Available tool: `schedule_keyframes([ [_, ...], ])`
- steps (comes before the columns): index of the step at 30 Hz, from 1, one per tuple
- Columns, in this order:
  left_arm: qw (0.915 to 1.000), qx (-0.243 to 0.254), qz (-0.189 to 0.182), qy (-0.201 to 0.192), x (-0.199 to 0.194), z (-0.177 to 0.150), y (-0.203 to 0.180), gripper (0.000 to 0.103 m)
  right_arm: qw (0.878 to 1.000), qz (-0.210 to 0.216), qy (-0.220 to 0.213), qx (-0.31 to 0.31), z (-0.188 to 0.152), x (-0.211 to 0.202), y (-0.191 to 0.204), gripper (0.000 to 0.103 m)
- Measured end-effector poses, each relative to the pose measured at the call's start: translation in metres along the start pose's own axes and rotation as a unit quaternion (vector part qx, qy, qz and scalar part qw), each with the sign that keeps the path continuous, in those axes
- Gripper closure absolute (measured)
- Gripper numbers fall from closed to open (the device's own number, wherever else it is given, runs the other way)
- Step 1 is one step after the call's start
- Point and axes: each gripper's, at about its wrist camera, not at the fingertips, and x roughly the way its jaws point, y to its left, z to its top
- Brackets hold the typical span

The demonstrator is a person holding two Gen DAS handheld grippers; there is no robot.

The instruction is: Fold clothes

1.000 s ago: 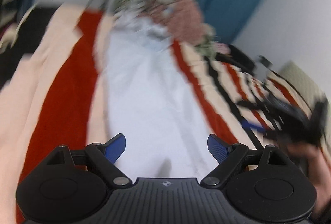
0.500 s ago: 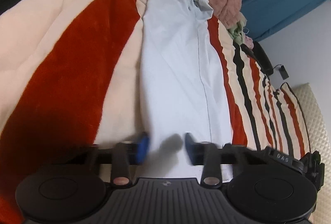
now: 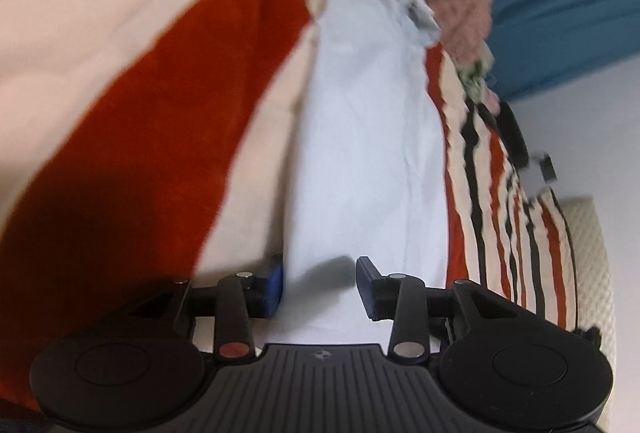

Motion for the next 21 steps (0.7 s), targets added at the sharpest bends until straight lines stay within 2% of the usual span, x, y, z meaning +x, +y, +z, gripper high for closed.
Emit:
schedule_keyframes([
  [2, 0.9999, 0.010, 0.006, 0.002, 0.003, -0.004, -0.003, 0.064, 1.000, 0.005, -0.005, -0.004, -0.003, -0.003, 0.002, 0.076],
  [4, 0.9998, 0.011, 0.014, 0.000, 0.004, -0.008, -0.004, 0.075, 1.000, 0.010, -0.009, -0.006, -0.007, -0.007, 0.003, 0.087],
  [5, 1.0000, 0.000, 0.010, -0.001, 0.004, -0.009, -0.002, 0.083, 1.000, 0.016, -0.013, -0.001, -0.008, -0.008, 0.003, 0.090],
  [6, 0.9998, -0.017, -0.001, -0.001, 0.002, -0.008, 0.002, 0.095, 1.000, 0.020, -0.015, 0.004, -0.008, -0.010, 0.003, 0.091],
  [7, 0.9994, -0.032, -0.011, -0.004, 0.000, -0.007, 0.006, 0.098, 0.999, 0.025, -0.018, 0.008, -0.007, -0.013, 0.003, 0.092],
  [9, 0.9976, -0.056, -0.037, -0.016, -0.009, -0.004, 0.008, 0.100, 0.998, 0.042, -0.039, 0.037, -0.003, -0.023, 0.002, 0.093],
  [11, 0.9949, -0.061, -0.069, -0.040, -0.022, 0.003, 0.001, 0.100, 0.996, 0.054, -0.057, 0.041, 0.002, -0.035, 0.010, 0.094],
  [16, 0.9829, -0.079, -0.140, -0.089, -0.066, 0.022, -0.030, 0.100, 0.990, 0.107, -0.094, 0.013, 0.026, -0.078, 0.048, 0.094],
  [21, 0.9734, -0.057, -0.180, -0.130, -0.115, 0.029, -0.075, 0.100, 0.975, 0.171, -0.138, -0.024, 0.044, -0.138, 0.084, 0.094],
])
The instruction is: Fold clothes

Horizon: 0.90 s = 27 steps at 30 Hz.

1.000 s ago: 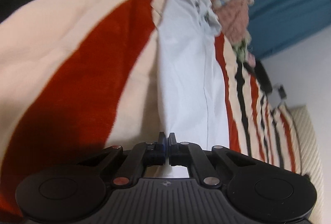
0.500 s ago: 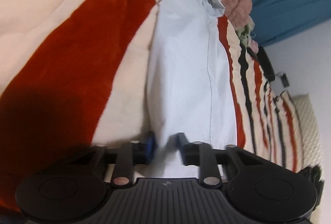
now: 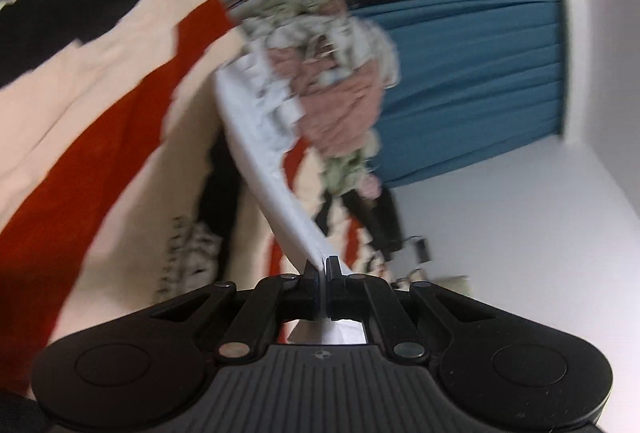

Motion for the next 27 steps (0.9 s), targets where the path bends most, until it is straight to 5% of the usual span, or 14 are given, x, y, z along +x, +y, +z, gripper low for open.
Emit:
schedule_keyframes([
  [6, 0.9997, 0.022, 0.004, 0.013, -0.032, -0.043, -0.018, 0.100, 1.000, 0.018, -0.006, -0.025, -0.005, -0.052, 0.008, 0.094],
  [14, 0.9964, -0.011, 0.056, 0.062, -0.046, -0.094, 0.030, 0.100, 0.998, -0.032, 0.049, 0.011, -0.058, -0.070, -0.049, 0.094],
  [19, 0.9964, 0.002, 0.080, 0.030, -0.005, -0.057, 0.031, 0.100, 0.998, -0.040, 0.046, 0.026, -0.041, -0.038, -0.051, 0.094],
  [27, 0.9935, 0.054, 0.096, -0.029, 0.112, 0.041, 0.011, 0.100, 0.997, -0.071, -0.002, 0.021, 0.043, 0.066, -0.045, 0.094],
])
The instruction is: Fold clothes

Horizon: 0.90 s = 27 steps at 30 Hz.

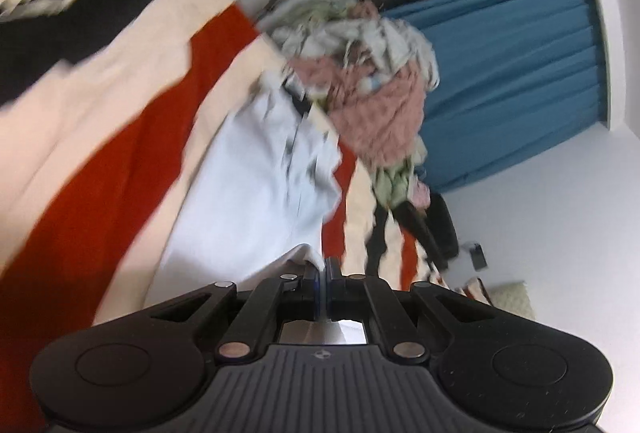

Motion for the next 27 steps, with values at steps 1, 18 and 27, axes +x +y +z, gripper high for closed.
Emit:
schedule_keyframes([
  [1, 0.9996, 0.022, 0.011, -0.012, 0.014, 0.008, -0.006, 0.100, 1.000, -0.001, -0.010, 0.000, 0.008, 0.015, 0.000, 0.094],
  [18, 0.9769, 0.180, 0.114, 0.013, 0.183, 0.034, 0.054, 0.099, 0.989, -0.088, -0.036, -0.111, 0.032, 0.188, -0.043, 0.093],
  [27, 0.9596, 0.234, 0.155, -0.017, 0.156, 0.021, 0.024, 0.035, 0.976, -0.097, -0.058, -0.187, 0.017, 0.171, -0.019, 0.050],
])
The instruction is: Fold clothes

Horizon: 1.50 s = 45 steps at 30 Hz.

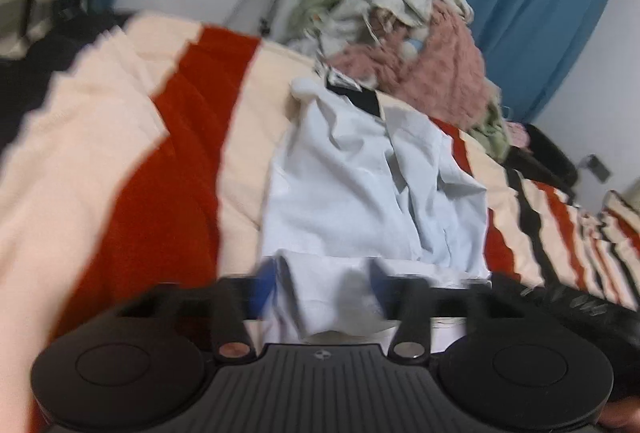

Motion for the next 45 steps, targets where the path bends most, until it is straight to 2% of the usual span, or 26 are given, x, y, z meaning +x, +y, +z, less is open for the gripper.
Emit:
schedule_keyframes([
  [1, 0.9998, 0.011, 0.012, -0.011, -0.010, 0.000, -0.005, 0.034, 1.000, 0.003, -0.014, -0.009, 0.001, -0.009, 0.004, 0.029],
  [2, 0.9993, 0.021, 0.021, -0.022, -0.021, 0.000, -0.009, 0.029, 0.999, 0.005, -0.028, -0.018, 0.002, -0.018, 0.009, 0.019],
  [3, 0.9989, 0.027, 0.022, -0.032, -0.034, 0.001, -0.013, 0.021, 0.999, 0.004, -0.035, -0.031, 0.003, -0.027, 0.013, 0.021],
  [7, 0.9972, 0.037, 0.015, -0.064, -0.084, 0.002, -0.025, 0.019, 0.995, -0.003, -0.068, -0.072, 0.004, -0.062, 0.029, 0.021],
  [9, 0.9949, 0.056, 0.021, -0.081, -0.108, -0.003, -0.033, 0.012, 0.992, -0.009, -0.087, -0.088, 0.002, -0.084, 0.035, 0.021],
  [15, 0.9883, 0.108, 0.025, -0.105, -0.166, -0.032, -0.053, 0.010, 0.987, -0.004, -0.098, -0.125, -0.014, -0.135, 0.048, 0.021],
  [22, 0.9838, 0.127, 0.027, -0.124, -0.204, -0.061, -0.061, 0.009, 0.984, -0.011, -0.108, -0.141, -0.041, -0.174, 0.052, 0.021],
  [28, 0.9818, 0.131, 0.032, -0.134, -0.214, -0.069, -0.062, 0.009, 0.974, -0.035, -0.118, -0.190, -0.055, -0.183, 0.064, 0.021],
  [30, 0.9826, 0.131, 0.034, -0.127, -0.210, -0.070, -0.061, 0.009, 0.970, -0.036, -0.124, -0.204, -0.056, -0.182, 0.067, 0.021],
  [34, 0.9876, 0.119, 0.026, -0.099, -0.197, -0.070, -0.057, 0.009, 0.974, -0.040, -0.113, -0.192, -0.055, -0.175, 0.063, 0.022],
  [37, 0.9944, 0.089, 0.006, -0.056, -0.181, -0.071, -0.049, 0.009, 0.977, -0.047, -0.104, -0.180, -0.053, -0.171, 0.059, 0.022],
  [40, 0.9989, 0.021, -0.040, 0.016, -0.158, -0.073, -0.033, 0.009, 0.979, -0.056, -0.097, -0.170, -0.053, -0.168, 0.056, 0.022],
  [43, 0.9925, -0.063, -0.073, 0.075, -0.135, -0.081, -0.012, 0.011, 0.981, -0.059, -0.093, -0.162, -0.053, -0.166, 0.054, 0.022],
  [45, 0.9820, -0.123, -0.091, 0.111, -0.120, -0.087, 0.005, 0.012, 0.982, -0.061, -0.088, -0.156, -0.053, -0.164, 0.053, 0.022],
])
